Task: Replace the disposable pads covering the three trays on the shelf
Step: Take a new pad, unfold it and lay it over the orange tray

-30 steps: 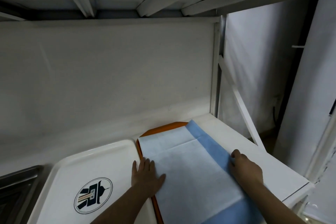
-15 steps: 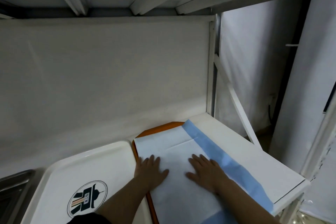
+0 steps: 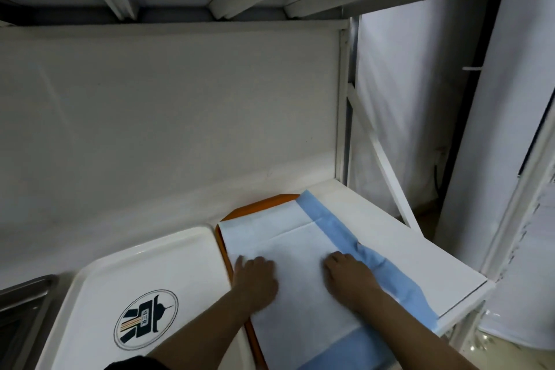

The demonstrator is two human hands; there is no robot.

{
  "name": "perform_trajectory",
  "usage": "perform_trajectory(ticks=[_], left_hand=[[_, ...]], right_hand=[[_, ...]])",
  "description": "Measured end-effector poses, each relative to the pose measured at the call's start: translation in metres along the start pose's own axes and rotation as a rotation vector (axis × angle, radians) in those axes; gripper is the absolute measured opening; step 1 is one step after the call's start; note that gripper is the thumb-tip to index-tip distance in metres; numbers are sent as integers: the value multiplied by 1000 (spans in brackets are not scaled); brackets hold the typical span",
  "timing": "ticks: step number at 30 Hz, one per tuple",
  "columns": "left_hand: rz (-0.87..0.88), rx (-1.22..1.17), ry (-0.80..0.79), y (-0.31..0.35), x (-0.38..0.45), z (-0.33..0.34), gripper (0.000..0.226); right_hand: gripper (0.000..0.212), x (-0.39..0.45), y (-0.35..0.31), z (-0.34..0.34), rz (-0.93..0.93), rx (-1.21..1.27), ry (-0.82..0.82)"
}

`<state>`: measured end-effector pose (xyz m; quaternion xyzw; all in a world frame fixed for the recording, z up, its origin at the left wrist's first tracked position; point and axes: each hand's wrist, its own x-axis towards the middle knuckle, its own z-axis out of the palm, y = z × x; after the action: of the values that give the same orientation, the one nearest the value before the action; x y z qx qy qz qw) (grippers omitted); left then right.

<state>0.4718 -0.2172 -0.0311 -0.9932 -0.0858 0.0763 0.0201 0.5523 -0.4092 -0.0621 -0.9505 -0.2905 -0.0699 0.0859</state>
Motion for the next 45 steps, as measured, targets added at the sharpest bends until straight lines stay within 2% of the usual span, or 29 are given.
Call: perform_trajectory(ticks=[1, 2, 3, 5, 6, 9, 11, 15, 18, 21, 23, 25, 29, 32, 33, 37, 40, 41, 42, 45], left_hand=[[47, -21, -12, 10, -6, 0, 47], [78, -45, -23, 20, -15, 1, 48], [101, -65, -17, 29, -23, 3, 52], [152, -110, 25, 45, -42, 5, 71], [161, -142, 41, 49, -51, 7, 75], [158, -209, 49, 59, -80, 9, 71], [143, -227, 28, 61, -98, 10, 64], [158, -204, -36, 56, -123, 18, 96], [151, -203, -81, 52, -127, 25, 72], [143, -231, -140, 47, -123, 21, 67], [156, -237, -188, 45, -122, 15, 69], [180, -230, -191, 45, -125, 11, 68], [269, -235, -6, 48, -136, 7, 56], [294, -272, 95, 44, -143, 8, 54], [306, -268, 98, 40, -147, 9, 57], [359, -197, 35, 25, -154, 14, 83], [414, -114, -35, 20, -159, 11, 99], [424, -94, -8, 19, -159, 13, 98], [411, -95, 33, 19, -159, 16, 95], [264, -222, 186, 20, -155, 25, 74]], right_hand=[[5, -5, -1, -2, -8, 63, -10], [8, -11, -1, -3, -39, 62, -2], [15, -17, -1, -6, -61, 100, -38], [57, -31, -3, -14, -131, 115, -63], [70, -37, -4, -18, -156, 122, -80], [85, -61, -8, -31, -181, 106, -96], [106, -81, -9, -38, -187, 132, -90], [122, -106, -7, -43, -123, 130, -164], [133, -108, 1, -41, -42, 71, -232], [140, -102, 8, -43, 6, 47, -197], [139, -102, 9, -49, 12, 53, -176], [128, -103, 11, -53, -39, 51, -120], [105, -109, 10, -58, -222, 62, -90], [74, -121, 7, -62, -353, 44, -24], [72, -125, 6, -63, -394, 19, -33], [94, -136, 5, -68, -445, -33, -231], [82, -142, 1, -63, -497, -89, -149], [77, -142, 0, -59, -505, -93, -87], [72, -141, -2, -55, -525, -82, -15], [58, -141, -10, -57, -499, -5, 63]])
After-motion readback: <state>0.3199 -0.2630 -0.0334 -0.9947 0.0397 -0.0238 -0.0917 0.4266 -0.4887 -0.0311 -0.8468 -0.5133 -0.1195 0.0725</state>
